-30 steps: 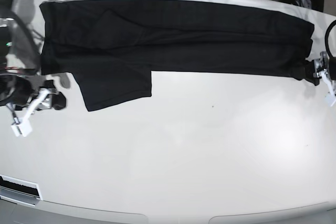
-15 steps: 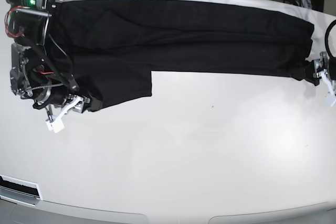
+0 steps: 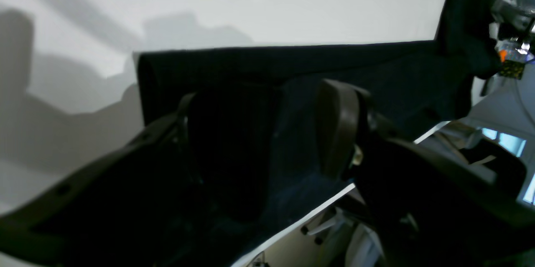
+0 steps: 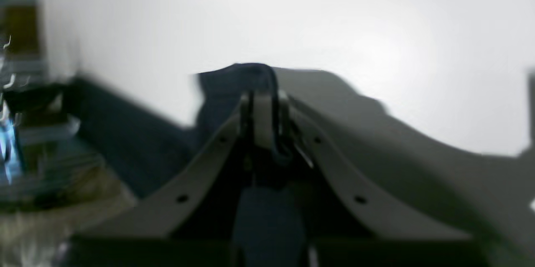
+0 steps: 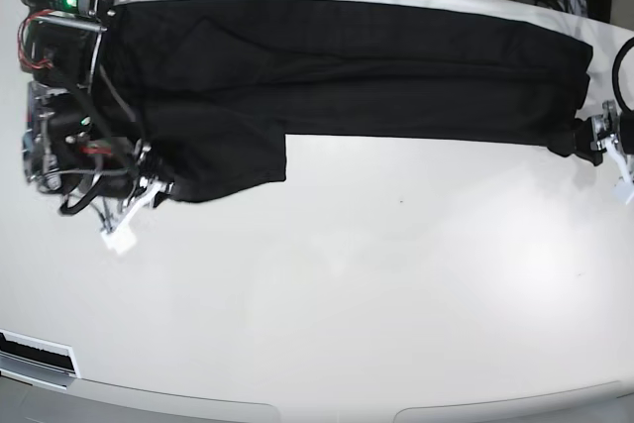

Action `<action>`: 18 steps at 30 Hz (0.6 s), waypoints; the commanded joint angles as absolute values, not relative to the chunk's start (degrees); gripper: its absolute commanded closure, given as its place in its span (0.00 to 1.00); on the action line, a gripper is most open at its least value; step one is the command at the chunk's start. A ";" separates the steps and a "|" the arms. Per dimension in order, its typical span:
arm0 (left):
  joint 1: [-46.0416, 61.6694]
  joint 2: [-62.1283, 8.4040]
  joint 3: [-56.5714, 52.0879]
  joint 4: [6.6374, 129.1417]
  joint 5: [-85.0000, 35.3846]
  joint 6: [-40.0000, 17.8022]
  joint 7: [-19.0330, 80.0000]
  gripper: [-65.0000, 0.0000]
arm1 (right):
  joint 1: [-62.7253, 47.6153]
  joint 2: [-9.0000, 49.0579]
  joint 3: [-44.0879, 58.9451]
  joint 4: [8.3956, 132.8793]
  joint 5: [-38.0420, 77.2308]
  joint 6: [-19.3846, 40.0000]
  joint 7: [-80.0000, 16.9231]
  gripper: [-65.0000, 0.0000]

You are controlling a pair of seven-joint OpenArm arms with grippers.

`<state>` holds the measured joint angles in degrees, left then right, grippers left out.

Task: Layout the t-shirt on the table in an organized manner, then fold the t-shirt properly
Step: 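Release the hem with the right gripper and tuck the hanging sleeve onto the fold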

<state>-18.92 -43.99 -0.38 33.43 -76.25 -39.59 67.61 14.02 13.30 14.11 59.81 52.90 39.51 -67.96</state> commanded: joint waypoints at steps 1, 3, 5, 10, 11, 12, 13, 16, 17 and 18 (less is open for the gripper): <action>-20.01 -45.56 -0.75 34.02 -77.43 -40.00 67.29 0.43 | 13.47 13.50 14.24 63.83 57.30 40.00 -70.13 1.00; -20.01 -45.56 -0.75 34.02 -77.43 -40.00 67.29 0.43 | 9.37 13.54 14.24 71.55 63.00 40.00 -74.06 1.00; -20.01 -45.56 -0.75 34.02 -77.43 -40.00 67.29 0.43 | 4.05 13.50 14.24 79.48 67.18 40.00 -75.77 1.00; -20.01 -45.56 -0.75 34.02 -77.43 -40.00 67.26 0.43 | -9.78 13.52 14.24 98.63 69.25 40.00 -77.25 1.00; -20.01 -45.56 -0.75 34.02 -77.43 -40.00 67.29 0.43 | -12.49 13.50 14.24 102.08 69.28 40.00 -77.25 1.00; -20.01 -45.56 -0.75 34.02 -77.43 -40.00 67.29 0.43 | -15.16 13.50 14.24 105.23 69.30 40.00 -77.23 1.00; -20.01 -45.56 -0.75 34.02 -77.43 -40.00 67.29 0.43 | -17.69 13.50 14.24 108.05 69.25 40.00 -77.25 1.00; -20.03 -45.56 -0.75 34.02 -77.43 -40.00 67.29 0.43 | -24.21 13.50 14.24 114.10 69.25 40.00 -77.28 1.00; -20.03 -45.56 -0.75 34.02 -77.45 -40.00 67.26 0.43 | -25.93 13.50 14.24 115.28 69.23 40.00 -77.28 1.00; -20.03 -45.56 -0.75 34.02 -77.45 -40.00 67.26 0.43 | -27.44 13.50 14.24 116.03 69.23 40.00 -77.28 1.00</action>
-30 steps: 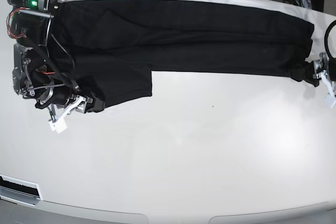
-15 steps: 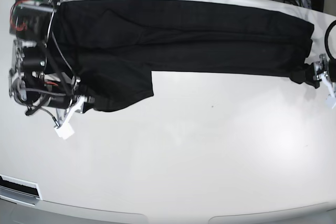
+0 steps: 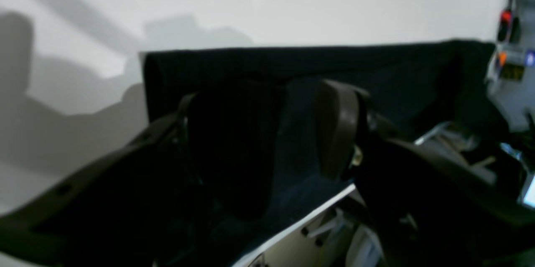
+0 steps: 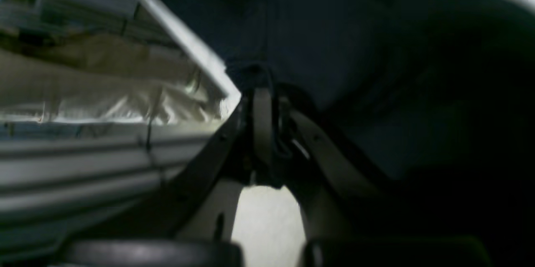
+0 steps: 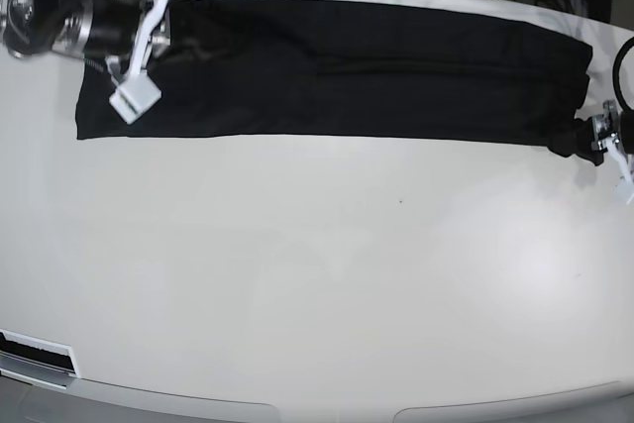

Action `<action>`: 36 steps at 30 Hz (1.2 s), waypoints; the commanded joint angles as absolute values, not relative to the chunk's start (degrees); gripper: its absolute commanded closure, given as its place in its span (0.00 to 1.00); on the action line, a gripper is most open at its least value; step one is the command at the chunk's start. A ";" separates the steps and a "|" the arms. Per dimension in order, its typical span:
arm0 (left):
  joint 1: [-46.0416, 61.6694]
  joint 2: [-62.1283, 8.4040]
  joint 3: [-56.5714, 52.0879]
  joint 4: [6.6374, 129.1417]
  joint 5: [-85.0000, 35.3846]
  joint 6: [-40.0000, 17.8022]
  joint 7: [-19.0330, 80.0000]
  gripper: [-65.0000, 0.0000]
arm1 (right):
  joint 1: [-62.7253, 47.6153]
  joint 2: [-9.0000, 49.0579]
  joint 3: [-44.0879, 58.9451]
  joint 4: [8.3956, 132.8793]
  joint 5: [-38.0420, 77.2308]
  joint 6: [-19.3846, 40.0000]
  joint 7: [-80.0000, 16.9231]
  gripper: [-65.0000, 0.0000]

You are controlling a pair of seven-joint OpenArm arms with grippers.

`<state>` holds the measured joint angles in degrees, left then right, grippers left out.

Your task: Layout the t-shirt on the table in an organized manner, then fold the t-shirt properly

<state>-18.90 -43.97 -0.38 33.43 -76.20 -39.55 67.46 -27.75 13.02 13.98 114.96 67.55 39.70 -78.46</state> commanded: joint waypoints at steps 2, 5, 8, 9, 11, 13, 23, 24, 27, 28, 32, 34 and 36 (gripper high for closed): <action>-20.01 -45.56 -0.75 34.02 -77.45 -40.00 67.26 0.43 | -29.78 13.50 14.24 116.42 69.21 40.00 -78.00 1.00; -20.01 -45.56 -0.75 34.02 -77.45 -40.00 67.29 0.43 | -31.99 13.50 14.24 116.42 68.99 40.00 -79.44 1.00; -20.03 -45.58 -0.75 34.02 -77.47 -40.00 67.29 0.43 | -33.43 13.52 14.24 116.42 68.99 40.00 -80.00 1.00; -20.03 -45.58 -0.78 34.02 -77.47 -40.00 67.29 0.43 | -33.71 13.52 14.24 116.42 68.99 40.00 -80.00 1.00; -20.05 -45.67 -0.78 34.02 -77.52 -40.00 67.29 0.43 | -33.98 13.80 14.24 116.40 68.99 40.00 -80.00 1.00; -20.03 -45.89 -0.78 34.02 -78.11 -40.00 67.29 0.43 | -34.13 14.72 14.24 116.40 68.93 40.00 -80.00 1.00; -20.03 -46.37 -0.93 34.02 -80.42 -40.00 67.79 0.43 | -33.63 15.33 14.24 115.98 43.46 40.00 -57.19 1.00; -20.03 -46.39 -0.93 34.02 -80.47 -40.00 67.79 0.43 | -33.63 15.25 14.24 115.98 42.15 40.00 -56.64 1.00; -20.01 -46.54 -0.93 34.02 -80.47 -40.00 67.96 0.43 | -33.63 15.27 14.24 115.98 39.68 40.00 -56.53 0.97; -20.03 -46.68 -0.93 34.02 -80.49 -40.00 67.92 0.43 | -33.56 15.27 14.24 115.98 38.65 40.00 -56.51 0.87; -20.01 -46.81 -2.44 34.02 -80.47 -40.00 68.16 0.43 | -31.05 15.27 14.26 115.98 35.48 33.87 -56.55 0.44; -20.01 -46.81 -3.95 34.02 -80.47 -40.00 68.93 0.43 | -29.50 15.27 14.26 116.01 33.85 31.00 -56.93 0.38; -19.99 -46.83 -5.54 34.02 -80.36 -40.00 70.06 0.43 | -27.90 15.29 14.26 116.31 32.71 29.54 -59.13 0.38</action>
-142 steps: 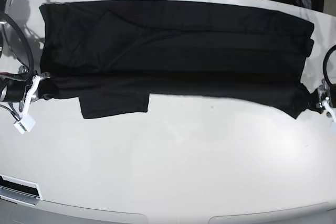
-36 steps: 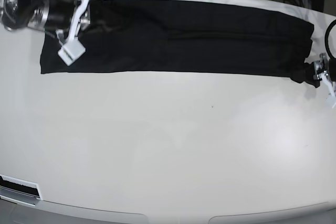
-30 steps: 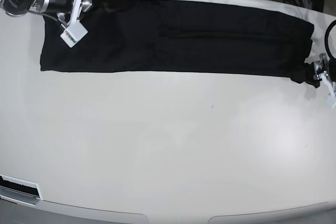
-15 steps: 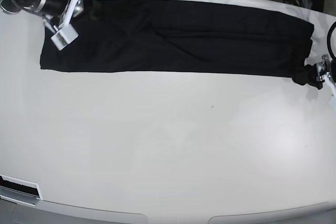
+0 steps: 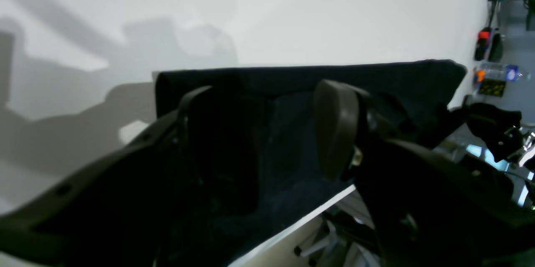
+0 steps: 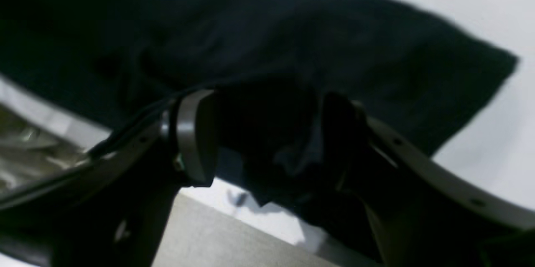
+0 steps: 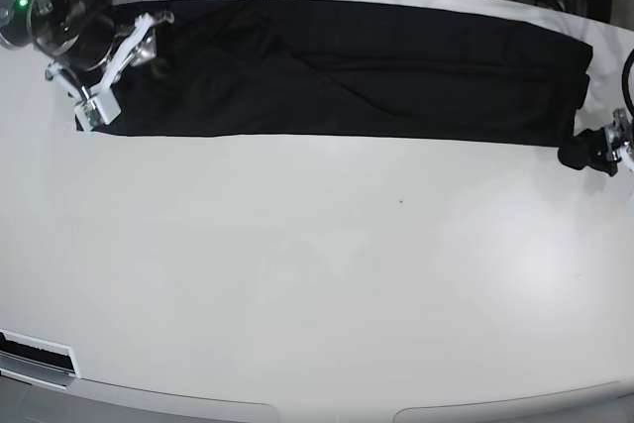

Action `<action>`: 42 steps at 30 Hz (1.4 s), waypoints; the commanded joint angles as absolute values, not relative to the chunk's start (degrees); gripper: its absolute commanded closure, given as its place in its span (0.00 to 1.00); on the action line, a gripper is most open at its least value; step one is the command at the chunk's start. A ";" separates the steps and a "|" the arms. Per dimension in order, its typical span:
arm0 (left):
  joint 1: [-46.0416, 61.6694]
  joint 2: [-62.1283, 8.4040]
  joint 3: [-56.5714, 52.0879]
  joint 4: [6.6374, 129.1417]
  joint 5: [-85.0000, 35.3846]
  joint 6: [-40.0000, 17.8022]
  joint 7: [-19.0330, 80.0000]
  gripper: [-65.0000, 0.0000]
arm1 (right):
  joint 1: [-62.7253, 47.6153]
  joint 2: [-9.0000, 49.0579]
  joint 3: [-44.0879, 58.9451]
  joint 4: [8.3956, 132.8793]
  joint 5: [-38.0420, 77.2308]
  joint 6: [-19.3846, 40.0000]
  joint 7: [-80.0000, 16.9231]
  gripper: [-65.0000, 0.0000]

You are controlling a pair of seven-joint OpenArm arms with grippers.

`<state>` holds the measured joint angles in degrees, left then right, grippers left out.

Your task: Layout the t-shirt on the table in an organized manner, then fold the t-shirt properly

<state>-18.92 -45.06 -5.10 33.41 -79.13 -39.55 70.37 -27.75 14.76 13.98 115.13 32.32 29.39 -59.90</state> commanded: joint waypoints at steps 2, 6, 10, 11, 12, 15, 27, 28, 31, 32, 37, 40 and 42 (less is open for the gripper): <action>-19.99 -46.83 -7.14 34.02 -79.75 -40.00 71.05 0.43 | -26.48 15.27 14.26 117.10 32.99 28.82 -60.73 0.38; -19.99 -46.83 -10.17 34.02 -79.05 -40.00 71.16 0.43 | -24.53 15.25 14.26 118.78 36.75 28.08 -59.77 0.38; -19.94 -46.83 -14.17 34.02 -78.63 -40.00 71.20 0.43 | -24.47 14.70 14.24 118.43 37.45 29.56 -57.19 0.51; -19.94 -46.83 -15.31 34.02 -77.91 -40.00 71.22 0.43 | -24.47 14.39 14.24 117.93 37.36 31.31 -57.19 0.65; -19.81 -46.83 -16.49 34.02 -76.99 -40.00 71.22 0.43 | -24.49 13.98 14.24 117.14 37.01 32.93 -57.19 0.83; -18.24 -46.83 -19.84 34.02 -76.07 -40.00 71.85 0.43 | -24.49 12.88 14.24 113.27 37.21 36.62 -56.84 1.00; -4.82 -46.65 -23.92 34.02 -74.02 -40.00 66.26 0.43 | -21.87 12.91 14.17 93.67 29.71 37.50 -49.65 1.00; -4.01 -46.46 -23.92 34.02 -72.18 -40.00 64.12 0.43 | -21.91 12.88 14.17 93.67 29.74 37.56 -49.43 1.00; -2.83 -45.34 -23.92 34.04 -68.36 -40.00 62.89 0.43 | -21.71 12.88 14.17 93.67 29.76 37.52 -49.45 1.00; -2.85 -45.06 -23.92 34.11 -68.51 -40.00 63.48 0.43 | -21.61 12.86 14.17 93.69 29.76 37.54 -49.45 1.00; -2.83 -44.91 -23.92 35.00 -73.23 -40.00 66.30 0.43 | -21.30 12.88 14.13 93.69 29.74 37.50 -49.52 1.00; -2.85 -44.66 -23.92 37.12 -76.01 -40.00 70.32 0.43 | -21.28 12.88 14.13 93.69 29.76 37.45 -50.19 1.00; -2.83 -44.38 -23.90 38.83 -76.12 -40.00 71.02 0.43 | -21.23 12.88 14.13 93.69 30.06 37.47 -50.13 1.00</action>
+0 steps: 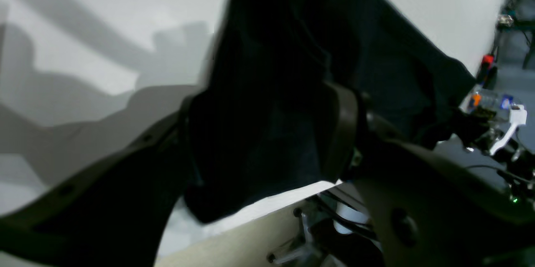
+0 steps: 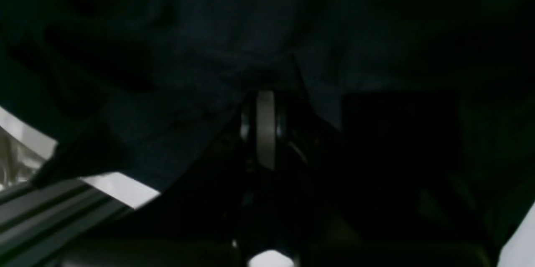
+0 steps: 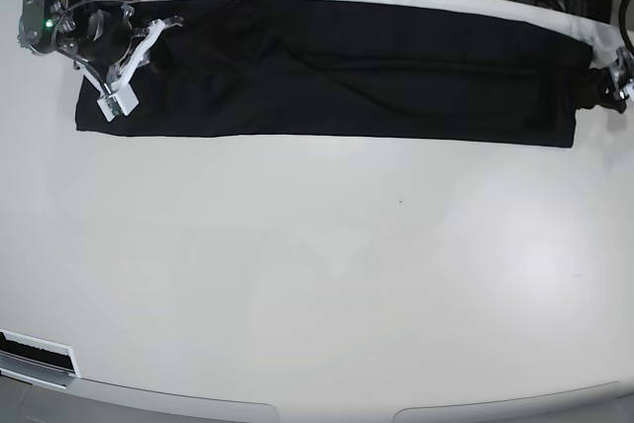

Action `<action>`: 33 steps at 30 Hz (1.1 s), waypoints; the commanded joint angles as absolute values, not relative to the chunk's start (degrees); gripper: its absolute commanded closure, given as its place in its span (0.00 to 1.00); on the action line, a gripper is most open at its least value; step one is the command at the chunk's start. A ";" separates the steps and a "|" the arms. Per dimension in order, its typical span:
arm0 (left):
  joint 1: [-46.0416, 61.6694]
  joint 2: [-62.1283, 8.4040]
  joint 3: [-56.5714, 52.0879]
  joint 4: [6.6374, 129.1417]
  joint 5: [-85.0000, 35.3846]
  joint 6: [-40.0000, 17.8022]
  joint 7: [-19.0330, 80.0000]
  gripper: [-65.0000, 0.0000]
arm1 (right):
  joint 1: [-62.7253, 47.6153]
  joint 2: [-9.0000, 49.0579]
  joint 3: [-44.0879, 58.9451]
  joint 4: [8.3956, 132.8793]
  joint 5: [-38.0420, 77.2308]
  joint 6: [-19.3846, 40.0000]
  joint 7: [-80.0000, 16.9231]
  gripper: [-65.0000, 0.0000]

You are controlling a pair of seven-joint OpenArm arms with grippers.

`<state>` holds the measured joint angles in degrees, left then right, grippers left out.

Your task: Layout the t-shirt on the table in an organized manner, then fold the t-shirt properly

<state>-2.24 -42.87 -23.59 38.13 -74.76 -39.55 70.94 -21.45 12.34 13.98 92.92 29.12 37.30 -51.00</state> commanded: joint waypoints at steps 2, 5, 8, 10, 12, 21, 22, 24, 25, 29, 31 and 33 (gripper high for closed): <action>-2.85 -43.75 -23.90 39.90 -75.90 -40.00 71.00 0.43 | -21.10 12.86 14.13 93.69 30.15 37.45 -50.13 1.00; -2.85 -42.06 -23.90 40.29 -74.26 -40.00 70.74 0.43 | -21.12 12.86 14.13 93.69 30.15 37.45 -50.15 1.00; -2.57 -39.94 -23.44 40.29 -71.22 -40.00 69.01 0.43 | -21.10 12.88 14.13 93.69 30.15 37.28 -50.13 1.00; -2.04 -38.81 -22.98 40.27 -68.14 -40.00 65.87 0.43 | -21.12 12.88 14.13 93.69 30.15 37.30 -50.15 1.00; -1.45 -38.15 -22.98 40.29 -65.47 -40.00 62.61 0.43 | -21.15 12.86 14.13 93.69 30.15 37.30 -50.57 1.00; -1.45 -39.99 -23.00 40.38 -65.80 -40.00 63.61 0.43 | -21.10 12.88 14.13 93.69 30.17 37.30 -50.78 1.00; -1.50 -40.77 -23.00 40.58 -67.79 -40.00 64.64 0.43 | -21.10 12.86 14.13 93.69 30.17 37.30 -50.76 1.00; -1.61 -42.46 -23.00 41.50 -71.02 -40.00 65.82 0.43 | -21.12 12.88 14.13 93.69 30.13 37.30 -50.78 1.00; -1.63 -43.27 -23.00 42.09 -71.46 -40.00 65.84 0.43 | -21.12 12.88 14.13 93.69 30.15 37.30 -50.78 1.00; -1.61 -44.93 -23.03 42.87 -68.31 -40.00 63.33 0.43 | -21.10 12.86 14.13 93.69 30.17 37.30 -50.76 1.00; -1.58 -44.82 -23.03 42.87 -64.45 -40.00 59.99 0.43 | -21.10 12.86 14.13 93.69 30.17 37.30 -50.74 1.00; -1.58 -44.40 -23.00 42.85 -60.14 -40.00 55.48 0.43 | -21.10 12.88 14.13 93.69 30.17 37.30 -50.74 1.00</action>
<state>-1.06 -42.68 -22.81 42.28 -58.96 -39.68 55.86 -21.26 12.34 13.98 92.92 29.34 37.10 -51.44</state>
